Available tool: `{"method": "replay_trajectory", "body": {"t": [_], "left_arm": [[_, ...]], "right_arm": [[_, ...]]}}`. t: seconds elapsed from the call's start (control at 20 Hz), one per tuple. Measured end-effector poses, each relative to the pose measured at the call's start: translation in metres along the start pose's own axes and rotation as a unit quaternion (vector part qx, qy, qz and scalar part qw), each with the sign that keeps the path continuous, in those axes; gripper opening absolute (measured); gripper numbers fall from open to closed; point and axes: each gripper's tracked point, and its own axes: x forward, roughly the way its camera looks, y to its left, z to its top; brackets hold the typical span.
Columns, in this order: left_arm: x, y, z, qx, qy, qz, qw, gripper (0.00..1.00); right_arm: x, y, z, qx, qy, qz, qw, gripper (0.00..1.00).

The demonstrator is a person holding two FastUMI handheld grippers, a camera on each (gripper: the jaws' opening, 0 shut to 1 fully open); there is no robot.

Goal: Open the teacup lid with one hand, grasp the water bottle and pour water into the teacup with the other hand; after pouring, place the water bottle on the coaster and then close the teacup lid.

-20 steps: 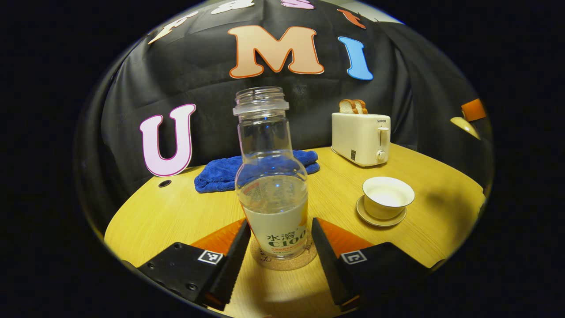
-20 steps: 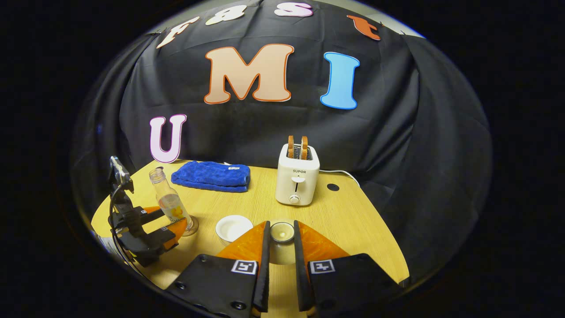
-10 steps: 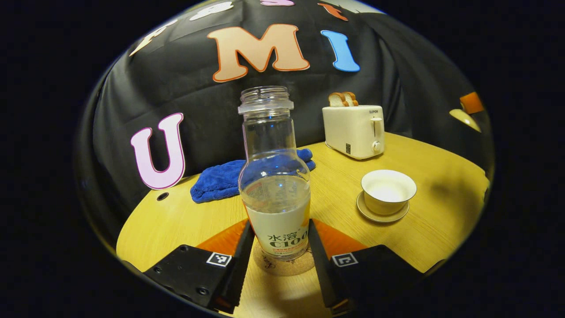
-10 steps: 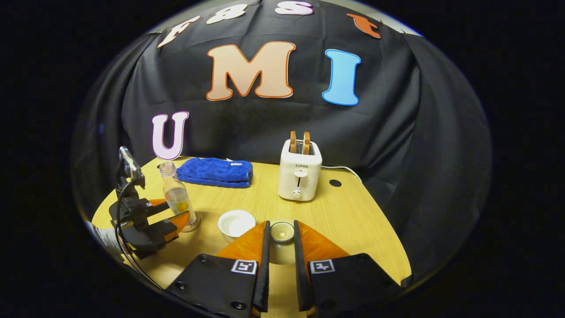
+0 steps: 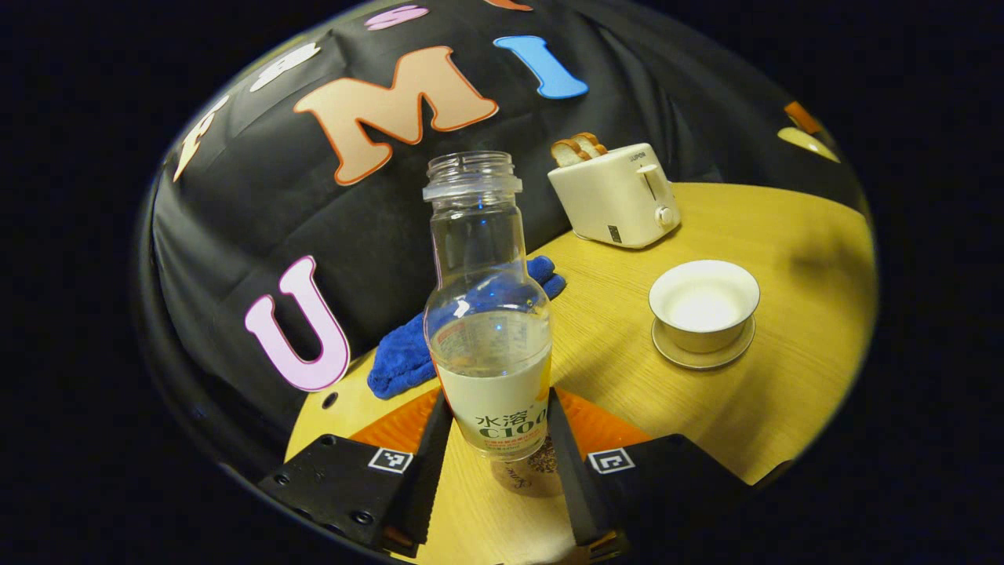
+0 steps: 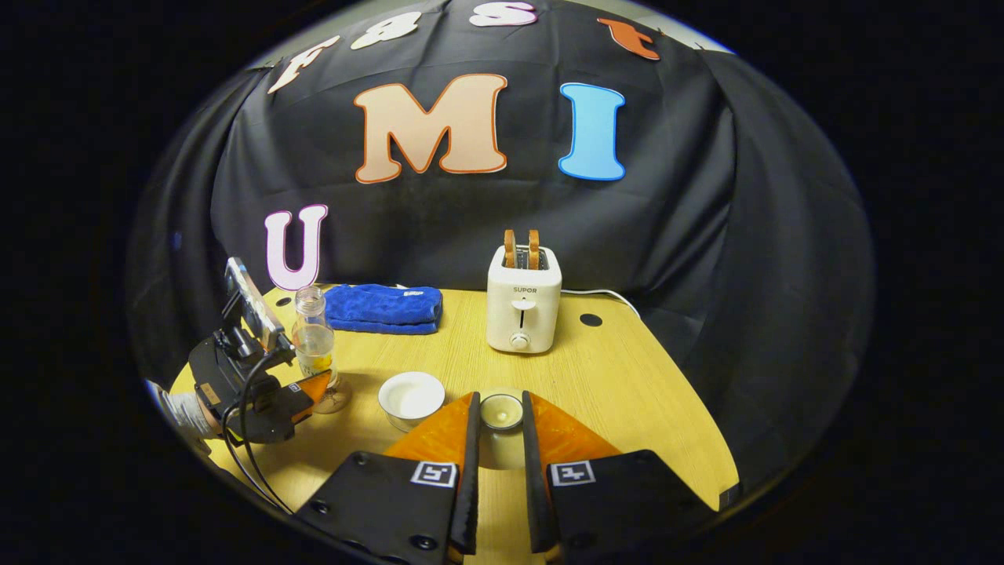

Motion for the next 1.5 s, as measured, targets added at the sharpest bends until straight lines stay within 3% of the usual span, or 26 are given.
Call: {"method": "replay_trajectory", "body": {"t": [0.5,0.7,1.05,1.5], "left_arm": [[0.000,0.009,0.015,0.153,-0.003,-0.011,0.988,0.66],[0.001,0.013,0.015,0.243,0.004,-0.016,0.970,0.65],[0.002,0.010,0.010,0.332,0.033,-0.029,0.942,0.65],[0.010,0.004,0.012,0.434,0.063,-0.040,0.898,0.65]], "right_arm": [[0.002,-0.004,-0.015,0.026,0.001,0.019,0.999,0.29],[0.003,-0.003,-0.021,0.038,0.007,0.028,0.999,0.29],[0.004,0.003,-0.024,0.033,0.006,0.049,0.998,0.29],[0.008,-0.003,-0.028,0.044,0.006,0.054,0.998,0.29]]}}
